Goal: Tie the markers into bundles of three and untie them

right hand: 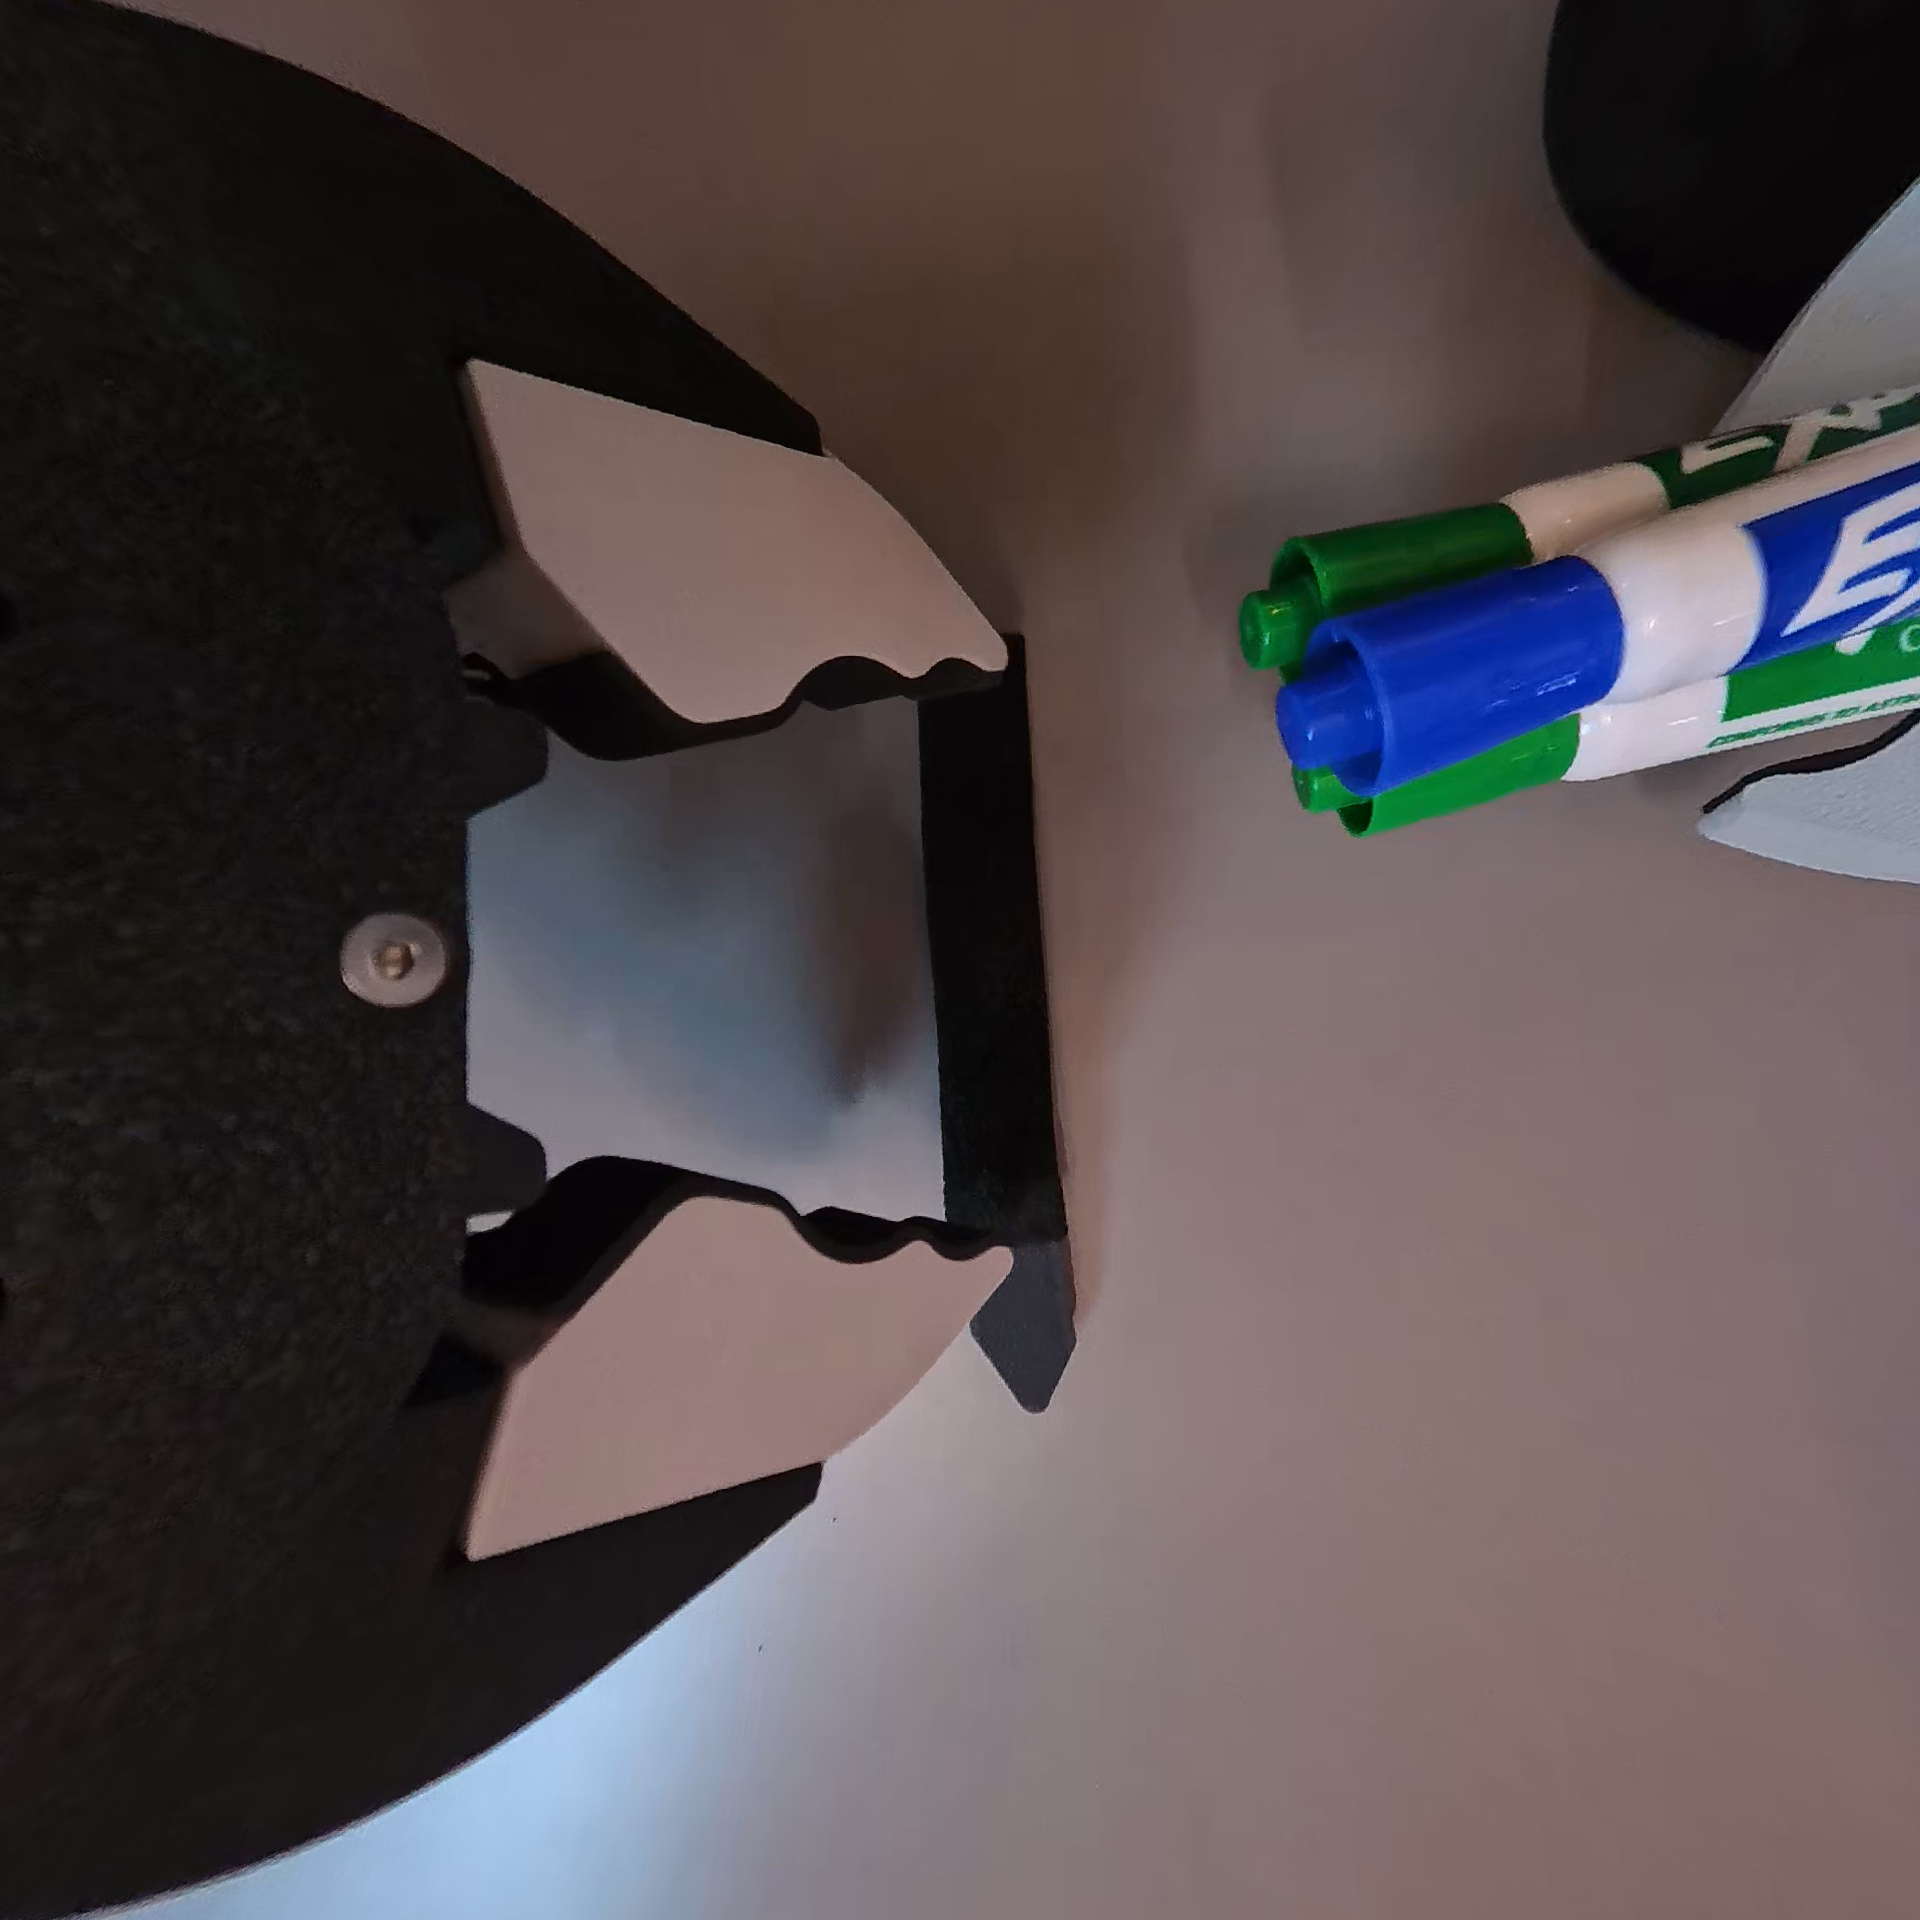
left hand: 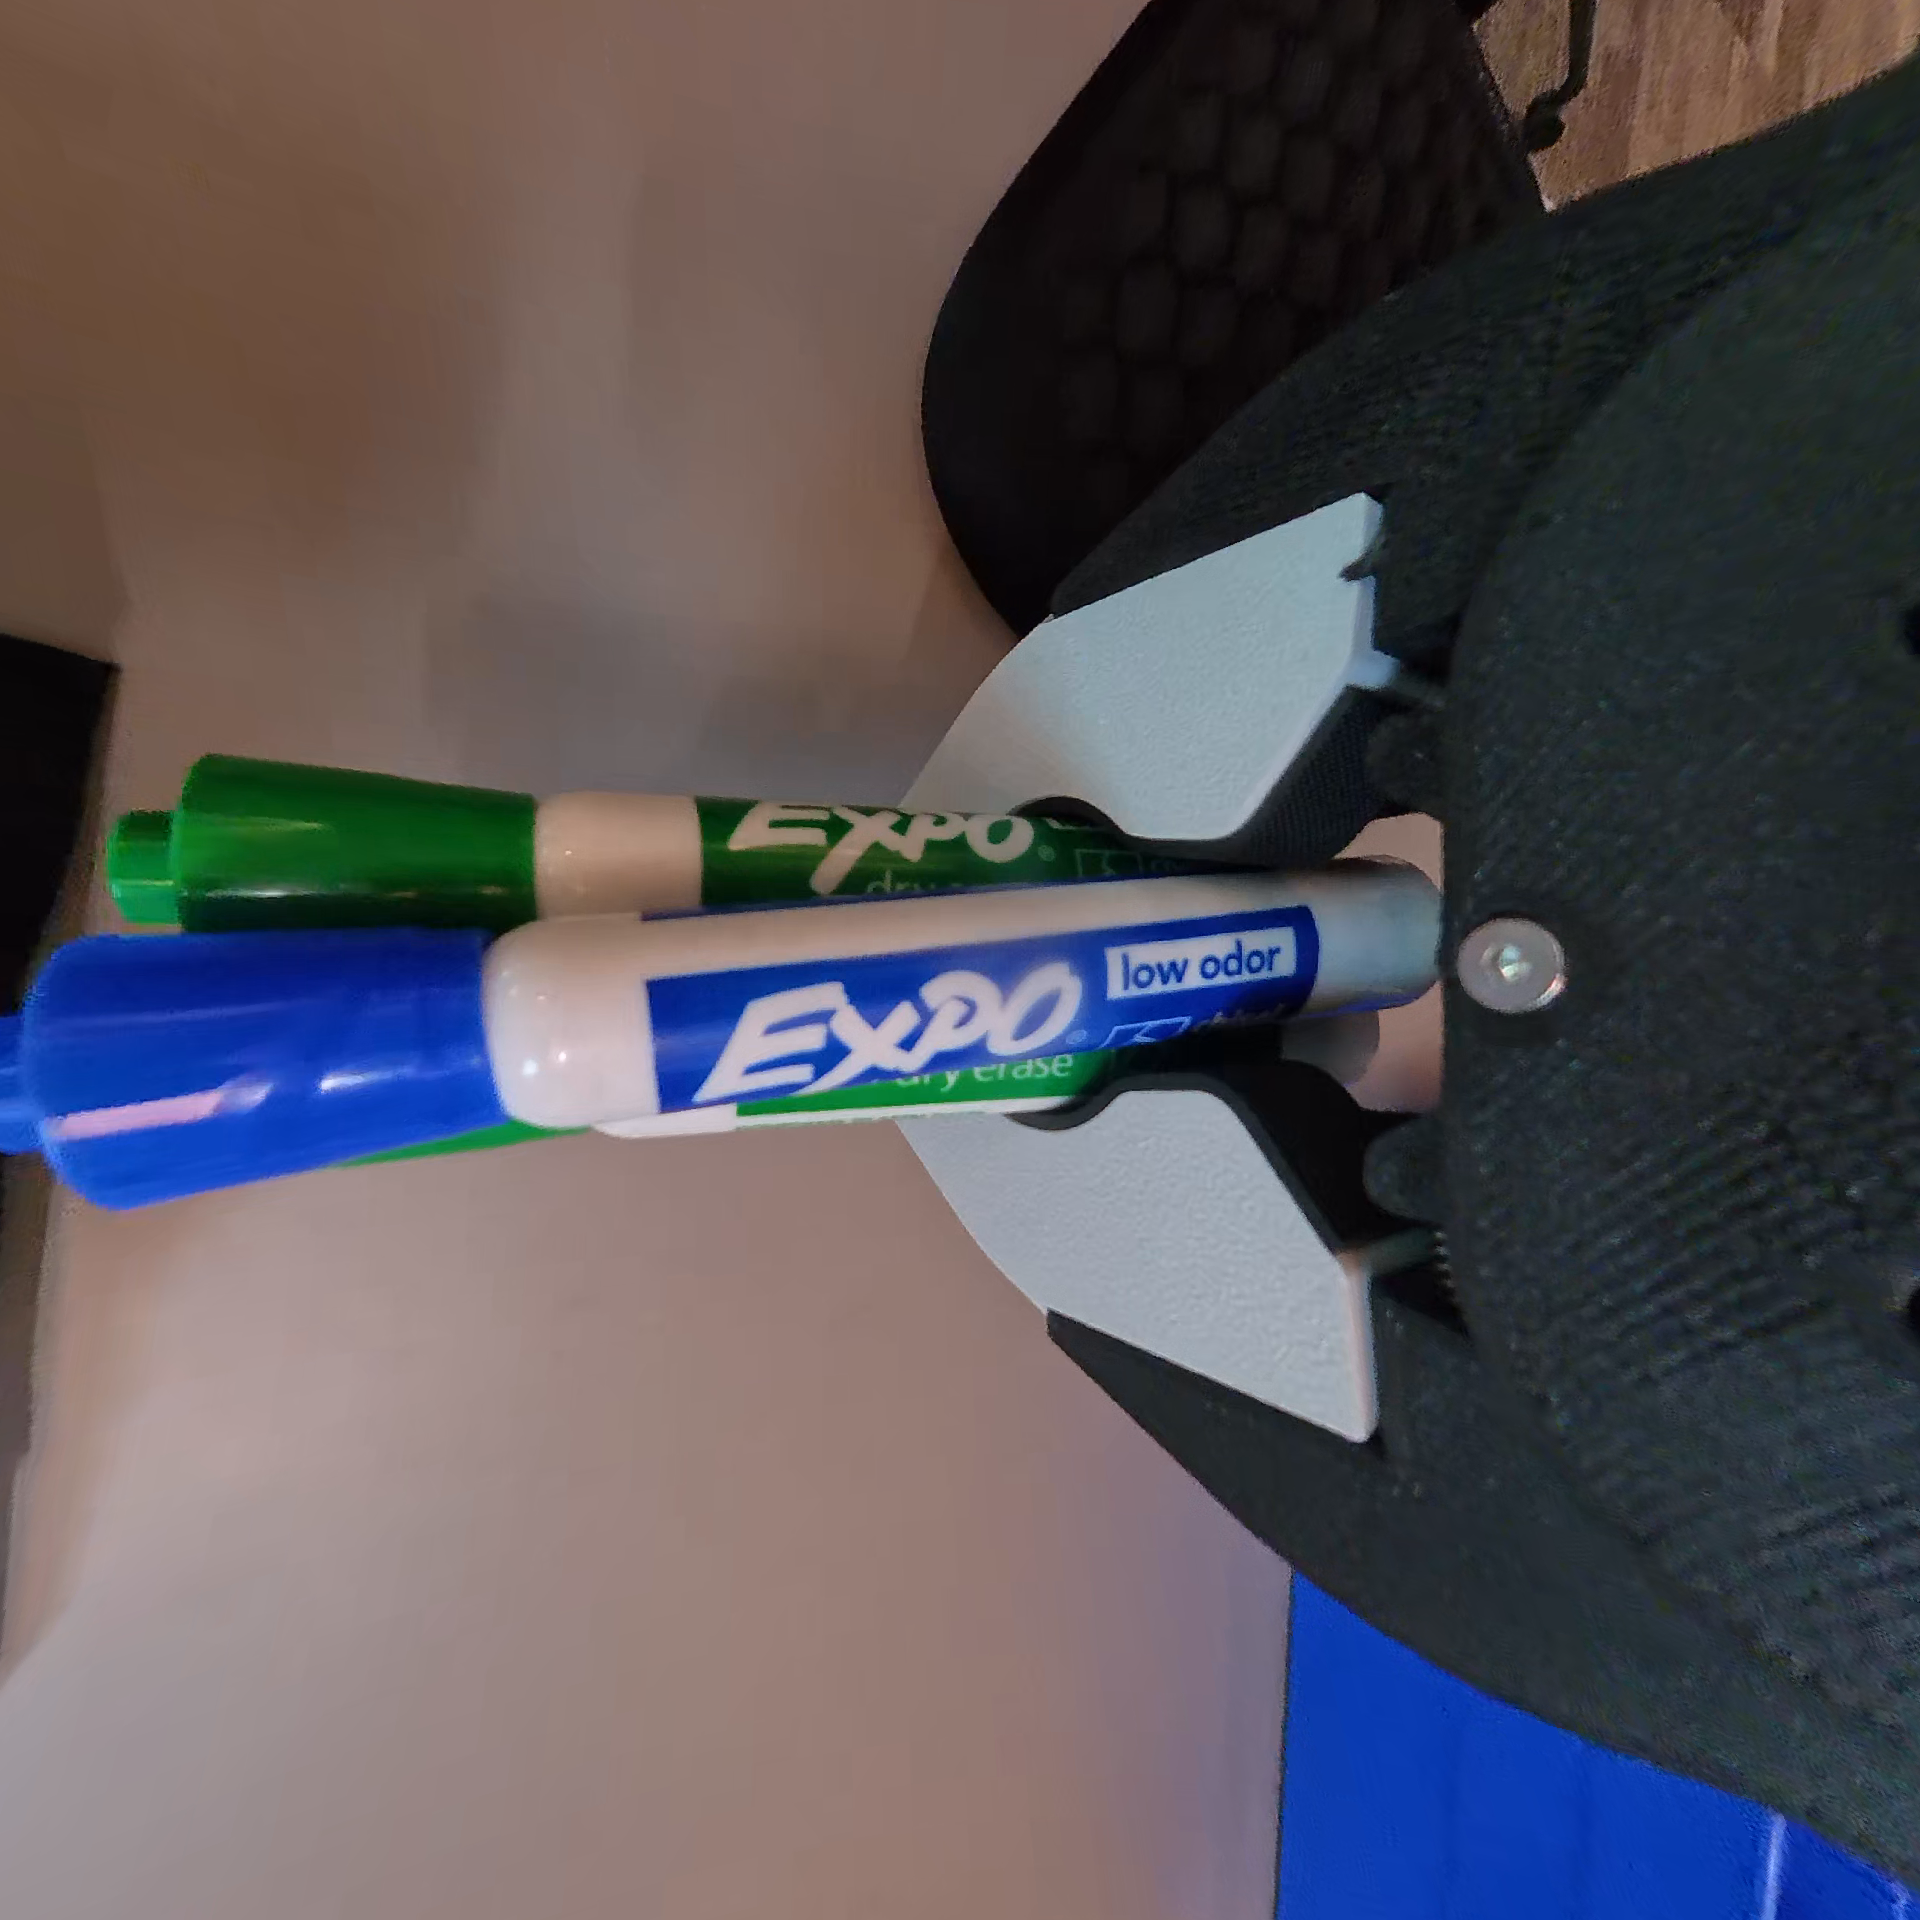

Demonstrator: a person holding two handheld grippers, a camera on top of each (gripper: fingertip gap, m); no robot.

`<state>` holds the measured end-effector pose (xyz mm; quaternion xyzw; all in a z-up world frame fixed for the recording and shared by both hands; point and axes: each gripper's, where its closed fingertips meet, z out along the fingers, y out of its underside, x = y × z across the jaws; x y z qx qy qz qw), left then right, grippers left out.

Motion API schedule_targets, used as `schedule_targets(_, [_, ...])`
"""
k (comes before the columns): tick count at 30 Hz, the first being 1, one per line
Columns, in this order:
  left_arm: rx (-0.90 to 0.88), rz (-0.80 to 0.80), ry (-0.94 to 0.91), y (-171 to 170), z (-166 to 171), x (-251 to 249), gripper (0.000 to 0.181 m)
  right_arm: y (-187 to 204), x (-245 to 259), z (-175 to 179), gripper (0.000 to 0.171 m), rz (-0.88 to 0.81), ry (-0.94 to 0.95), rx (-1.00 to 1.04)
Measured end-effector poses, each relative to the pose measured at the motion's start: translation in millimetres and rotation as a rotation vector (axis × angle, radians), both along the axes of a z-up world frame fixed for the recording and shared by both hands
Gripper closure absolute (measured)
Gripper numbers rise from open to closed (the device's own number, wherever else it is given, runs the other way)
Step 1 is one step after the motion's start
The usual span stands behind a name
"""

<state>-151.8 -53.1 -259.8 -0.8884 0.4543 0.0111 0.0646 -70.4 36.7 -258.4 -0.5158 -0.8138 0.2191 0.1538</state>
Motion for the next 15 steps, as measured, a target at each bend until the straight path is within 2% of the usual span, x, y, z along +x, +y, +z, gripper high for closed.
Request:
schedule_targets(8, [0.0, 0.001, -0.022, -2, -4, -2, 0.138, 0, 3, -11, 0.074, -0.013, 0.002, -0.042])
schedule_targets(15, [0.007, -0.007, -0.051, -3, -4, -2, 0.138, 10, 14, 6, 0.078, -0.07, 0.081, -0.105])
